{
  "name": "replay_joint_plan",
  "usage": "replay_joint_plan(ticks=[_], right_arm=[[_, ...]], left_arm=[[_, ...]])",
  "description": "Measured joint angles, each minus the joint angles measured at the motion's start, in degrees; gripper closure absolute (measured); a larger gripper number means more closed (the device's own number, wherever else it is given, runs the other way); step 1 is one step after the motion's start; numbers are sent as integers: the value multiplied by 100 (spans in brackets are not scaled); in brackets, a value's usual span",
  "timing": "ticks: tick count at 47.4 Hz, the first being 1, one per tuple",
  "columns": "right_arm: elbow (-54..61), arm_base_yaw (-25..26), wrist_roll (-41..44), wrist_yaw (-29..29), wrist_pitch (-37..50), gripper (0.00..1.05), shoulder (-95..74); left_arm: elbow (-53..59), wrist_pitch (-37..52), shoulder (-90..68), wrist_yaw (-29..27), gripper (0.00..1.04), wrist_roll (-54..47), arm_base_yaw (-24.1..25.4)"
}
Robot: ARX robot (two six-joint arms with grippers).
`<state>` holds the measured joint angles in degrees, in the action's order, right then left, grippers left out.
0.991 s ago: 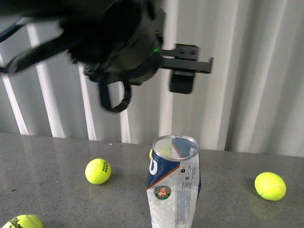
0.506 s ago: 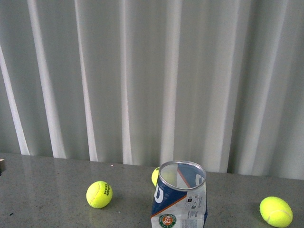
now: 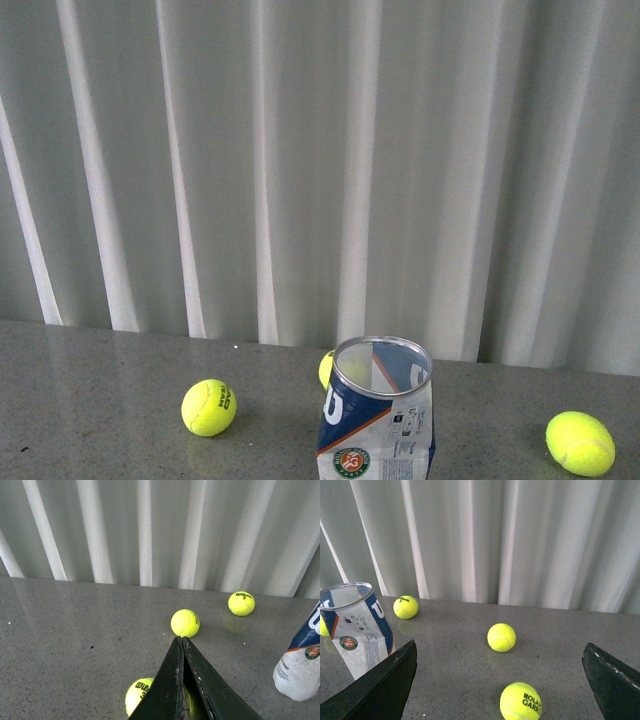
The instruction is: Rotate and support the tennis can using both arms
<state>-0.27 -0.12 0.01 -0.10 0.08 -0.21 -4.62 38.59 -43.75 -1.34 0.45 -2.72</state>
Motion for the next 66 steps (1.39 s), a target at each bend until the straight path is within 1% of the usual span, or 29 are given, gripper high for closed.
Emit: replay_joint_plan(ticks=[3, 7, 10, 42, 66], right_arm=[[0, 0, 0, -2, 0, 7, 0], [0, 0, 0, -2, 0, 7, 0], [0, 0, 0, -2, 0, 7, 0], [0, 0, 0, -2, 0, 7, 0], [0, 0, 0, -2, 0, 7, 0]], left_arm=[[79, -170, 254, 107, 101, -2, 179], [155, -361, 527, 107, 101, -2, 238], [315, -173, 566, 114, 101, 0, 258], [323, -2109, 2649, 129, 101, -4, 260], [323, -2879, 3414, 129, 101, -4, 260]])
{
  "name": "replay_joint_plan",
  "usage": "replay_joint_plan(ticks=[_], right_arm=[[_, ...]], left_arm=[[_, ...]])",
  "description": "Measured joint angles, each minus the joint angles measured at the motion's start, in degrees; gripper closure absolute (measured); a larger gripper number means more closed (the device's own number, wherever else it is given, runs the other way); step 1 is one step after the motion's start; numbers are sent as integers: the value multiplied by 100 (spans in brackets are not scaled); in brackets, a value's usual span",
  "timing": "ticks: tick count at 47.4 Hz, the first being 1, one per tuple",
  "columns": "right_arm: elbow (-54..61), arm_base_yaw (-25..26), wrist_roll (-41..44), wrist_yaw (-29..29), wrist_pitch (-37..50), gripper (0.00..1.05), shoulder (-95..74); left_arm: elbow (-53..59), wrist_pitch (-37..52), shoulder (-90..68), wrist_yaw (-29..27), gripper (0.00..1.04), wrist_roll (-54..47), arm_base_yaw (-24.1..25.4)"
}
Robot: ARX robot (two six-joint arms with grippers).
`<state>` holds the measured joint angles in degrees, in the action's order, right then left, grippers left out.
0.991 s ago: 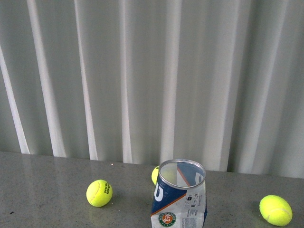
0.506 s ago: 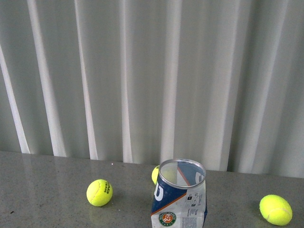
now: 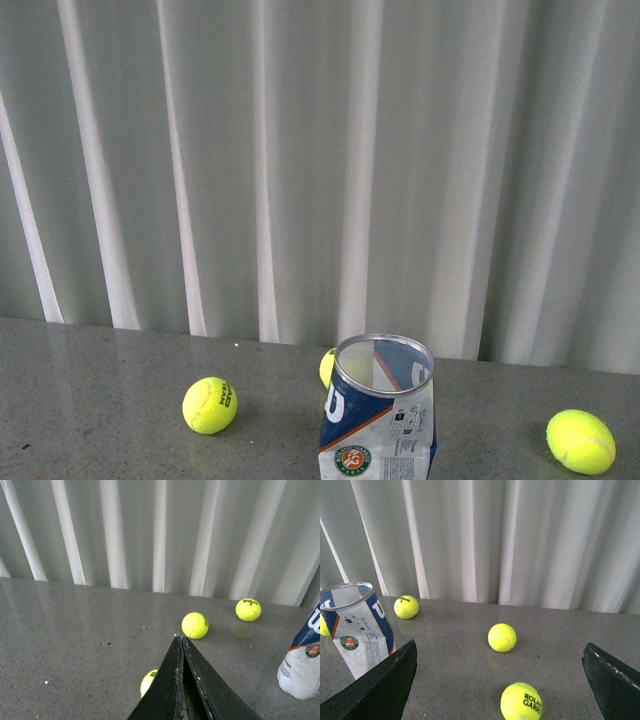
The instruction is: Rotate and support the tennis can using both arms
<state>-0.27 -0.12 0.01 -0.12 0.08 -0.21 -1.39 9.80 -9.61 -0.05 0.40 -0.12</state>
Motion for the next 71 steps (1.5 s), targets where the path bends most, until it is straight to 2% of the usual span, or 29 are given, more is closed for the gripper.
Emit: replay_joint_plan(ticks=[4, 16, 25, 34, 40, 71], right_arm=[[0, 0, 0, 2, 0, 7, 0], [0, 0, 0, 2, 0, 7, 0], [0, 0, 0, 0, 0, 7, 0], [0, 0, 0, 0, 0, 7, 0], [0, 0, 0, 0, 0, 7, 0], [0, 0, 0, 0, 0, 7, 0]], left_arm=[[-2, -922, 756, 4, 101, 0, 0], [-2, -968, 938, 4, 99, 2, 0], [-2, -973, 938, 4, 69, 2, 0], [-2, -973, 938, 4, 24, 2, 0], [-2, -973, 938, 4, 5, 0, 0], [-2, -975, 938, 4, 7, -13, 0]])
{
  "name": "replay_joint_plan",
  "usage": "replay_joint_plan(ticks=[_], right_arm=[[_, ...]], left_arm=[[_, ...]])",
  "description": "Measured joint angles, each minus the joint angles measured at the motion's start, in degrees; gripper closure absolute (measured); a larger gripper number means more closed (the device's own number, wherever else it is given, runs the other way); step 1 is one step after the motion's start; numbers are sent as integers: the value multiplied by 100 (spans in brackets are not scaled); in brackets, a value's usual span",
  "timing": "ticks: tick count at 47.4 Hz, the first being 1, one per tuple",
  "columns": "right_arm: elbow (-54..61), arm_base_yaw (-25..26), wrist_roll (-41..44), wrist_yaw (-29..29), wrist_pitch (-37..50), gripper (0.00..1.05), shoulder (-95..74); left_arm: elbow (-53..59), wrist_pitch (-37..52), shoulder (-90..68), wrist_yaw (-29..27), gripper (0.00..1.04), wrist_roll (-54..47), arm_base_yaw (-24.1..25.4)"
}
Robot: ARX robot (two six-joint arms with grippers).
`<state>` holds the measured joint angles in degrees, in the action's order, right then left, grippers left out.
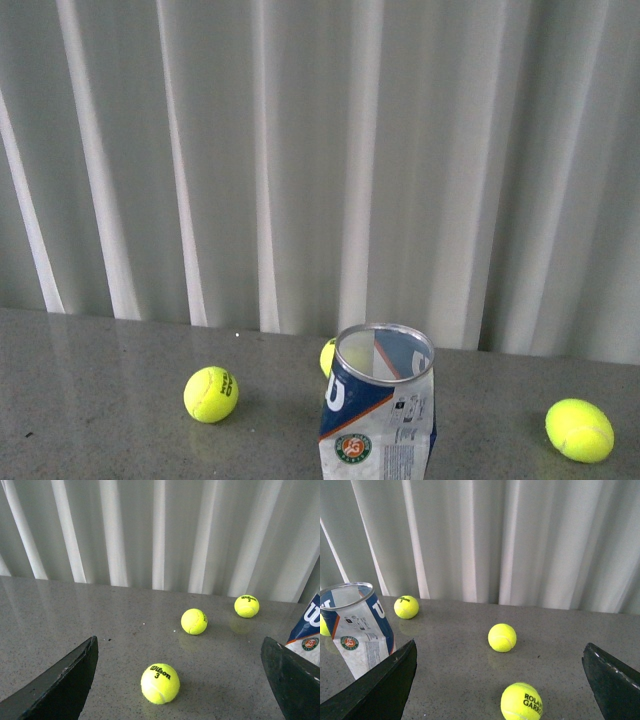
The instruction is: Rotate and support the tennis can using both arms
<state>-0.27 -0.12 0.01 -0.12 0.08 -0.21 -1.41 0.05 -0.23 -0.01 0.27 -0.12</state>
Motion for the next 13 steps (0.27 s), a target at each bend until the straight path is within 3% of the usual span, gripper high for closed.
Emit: replay_joint_plan(ticks=[13], right_arm=[[0, 0, 0, 0, 0, 7, 0]], left_arm=[[0, 0, 0, 0, 7, 0, 0]])
